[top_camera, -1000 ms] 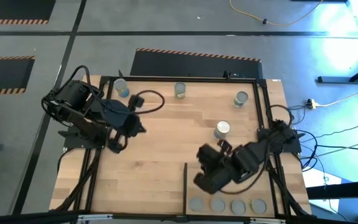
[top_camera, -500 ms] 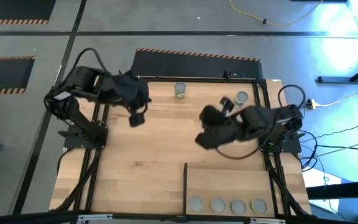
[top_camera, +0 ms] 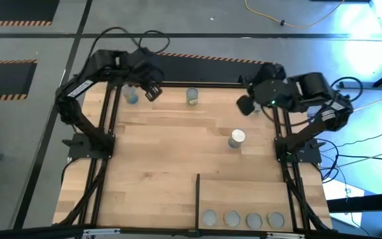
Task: Pick and place cans onto a shelf
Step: Put the left canned cherries on the shelf
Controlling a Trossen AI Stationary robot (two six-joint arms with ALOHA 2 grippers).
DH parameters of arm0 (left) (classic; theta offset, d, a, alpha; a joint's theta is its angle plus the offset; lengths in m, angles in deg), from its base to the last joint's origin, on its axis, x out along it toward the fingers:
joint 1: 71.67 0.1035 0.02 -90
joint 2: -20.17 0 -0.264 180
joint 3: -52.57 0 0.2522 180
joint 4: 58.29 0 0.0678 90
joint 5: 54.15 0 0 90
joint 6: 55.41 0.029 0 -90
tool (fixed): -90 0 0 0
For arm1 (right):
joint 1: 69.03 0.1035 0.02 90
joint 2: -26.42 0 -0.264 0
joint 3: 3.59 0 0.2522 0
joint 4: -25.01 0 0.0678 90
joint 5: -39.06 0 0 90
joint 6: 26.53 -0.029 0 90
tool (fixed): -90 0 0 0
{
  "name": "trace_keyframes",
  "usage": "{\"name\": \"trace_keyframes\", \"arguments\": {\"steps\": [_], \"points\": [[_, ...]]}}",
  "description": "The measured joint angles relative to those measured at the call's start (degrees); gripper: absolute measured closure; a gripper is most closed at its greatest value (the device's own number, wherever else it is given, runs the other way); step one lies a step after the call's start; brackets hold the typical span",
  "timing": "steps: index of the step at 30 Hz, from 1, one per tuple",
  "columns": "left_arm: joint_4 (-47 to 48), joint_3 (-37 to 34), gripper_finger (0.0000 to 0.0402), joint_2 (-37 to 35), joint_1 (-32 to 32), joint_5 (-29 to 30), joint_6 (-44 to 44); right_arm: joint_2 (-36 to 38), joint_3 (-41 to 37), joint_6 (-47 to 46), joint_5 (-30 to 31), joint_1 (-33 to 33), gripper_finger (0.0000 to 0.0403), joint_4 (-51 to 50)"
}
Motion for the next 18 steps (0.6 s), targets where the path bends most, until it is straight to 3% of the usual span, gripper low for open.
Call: {"name": "trace_keyframes", "arguments": {"steps": [10,18], "points": [[-0.3,-19.8,0.0395,-0.4,19.8,-4.8,-3.7,4.8,-9.6,-1.1,0.5,-4.4,0.0350,0.0],[-7.6,-34.1,0.0396,-0.4,27.6,-7.3,-3.9,5.1,-9.5,2.0,2.3,-5.6,0.0350,0.2]]}}
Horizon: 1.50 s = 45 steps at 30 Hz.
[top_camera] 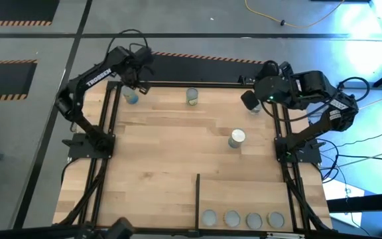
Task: Pick and place cans onto a shelf
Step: Put the left canned cherries on the shelf
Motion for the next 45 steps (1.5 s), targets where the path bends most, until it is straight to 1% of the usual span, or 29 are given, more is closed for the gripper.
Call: {"name": "trace_keyframes", "arguments": {"steps": [2,6,8,10,12,16,20,24,28,37,45], "points": [[-2.4,-2.8,0.0399,0.0,0.5,-1.3,2.0,0.0,0.1,1.0,0.0,0.0,0.0350,0.0],[-4.2,-5.7,0.0400,0.0,0.6,-1.1,4.7,0.0,0.1,1.3,-0.2,0.0,0.0350,0.0],[-4.4,-6.2,0.0400,0.0,0.6,0.3,5.3,0.0,0.1,1.8,-0.5,0.0,0.0350,0.0],[-4.7,-6.3,0.0399,0.0,0.7,3.5,4.2,0.0,0.1,2.7,-0.5,0.0,0.0350,0.0],[-4.7,-6.3,0.0395,0.0,0.7,4.4,3.5,0.0,0.1,2.8,-0.5,0.0,0.0350,0.0],[-4.7,-6.3,0.0377,0.0,2.0,2.8,3.3,0.0,0.1,2.8,-0.5,0.0,0.0350,0.0],[-5.3,-6.3,0.0360,0.6,4.0,-0.6,2.7,0.0,0.1,2.8,-0.5,0.0,0.0350,0.0],[-5.7,-6.3,0.0353,1.7,6.0,-3.1,1.6,0.0,0.1,2.6,-0.5,0.0,0.0350,0.0],[-7.0,-6.3,0.0353,3.6,6.8,-1.9,1.8,0.0,0.1,2.6,-0.5,0.0,0.0350,0.0],[-9.0,-6.3,0.0353,8.4,6.9,-3.4,0.5,0.0,0.1,2.6,-0.5,0.0,0.0350,0.0],[-9.9,-6.3,0.0353,12.2,7.0,-2.1,0.4,0.0,0.1,2.6,-0.5,0.0,0.0350,0.1]]}}
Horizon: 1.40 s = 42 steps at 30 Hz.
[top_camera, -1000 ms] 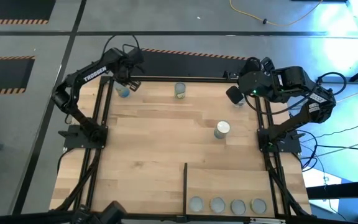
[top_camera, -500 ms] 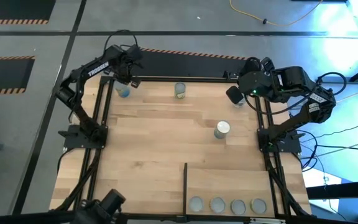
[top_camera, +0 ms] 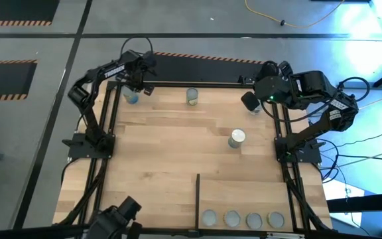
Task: Pick and place cans onto a shelf
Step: Put the left canned cherries on the shelf
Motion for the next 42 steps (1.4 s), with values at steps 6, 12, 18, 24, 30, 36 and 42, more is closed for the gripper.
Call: {"name": "trace_keyframes", "arguments": {"steps": [6,12,18,24,30,36,42], "points": [[-0.5,0.0,0.0353,0.9,0.2,1.2,0.0,0.0,0.0,0.0,0.0,0.0,0.0350,0.1],[-0.4,0.0,0.0353,1.0,0.3,4.9,0.0,0.0,0.0,0.1,0.0,0.0,0.0350,0.2],[-0.4,0.0,0.0353,1.0,0.3,5.0,0.0,0.0,0.0,0.2,0.0,0.0,0.0350,0.2],[-0.5,0.0,0.0353,1.0,1.2,5.7,-0.9,0.0,0.0,0.2,0.0,0.0,0.0350,0.2],[-0.8,0.0,0.0353,2.4,2.3,5.2,-1.9,0.0,0.0,0.2,0.0,0.0,0.0350,0.2],[-1.1,0.1,0.0353,3.8,2.2,4.5,0.5,0.0,0.0,0.2,0.0,0.0,0.0350,0.2],[-0.9,0.2,0.0386,4.3,2.2,5.2,7.3,0.0,0.0,0.2,0.0,0.0,0.0350,0.2]]}}
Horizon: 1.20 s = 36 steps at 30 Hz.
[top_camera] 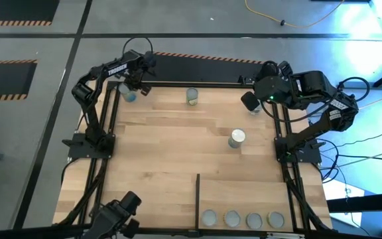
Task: Pick and place cans onto a shelf
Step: Put the left canned cherries on the shelf
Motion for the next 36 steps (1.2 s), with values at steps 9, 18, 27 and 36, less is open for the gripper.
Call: {"name": "trace_keyframes", "arguments": {"steps": [9,18,27,36], "points": [[5.6,2.4,0.0400,0.4,-0.9,-0.3,5.7,0.0,0.0,0.2,0.0,0.0,0.0350,0.0],[15.0,14.9,0.0401,-3.6,-6.3,0.0,13.7,0.0,0.0,0.0,-0.1,0.0,0.0350,0.0],[18.5,34.9,0.0401,-4.7,-17.8,0.7,23.8,0.0,0.0,0.0,-0.1,0.0,0.0350,0.0],[18.4,49.4,0.0401,-4.7,-32.2,-5.4,25.8,0.7,0.0,-0.2,0.0,0.0,0.0350,0.0]]}}
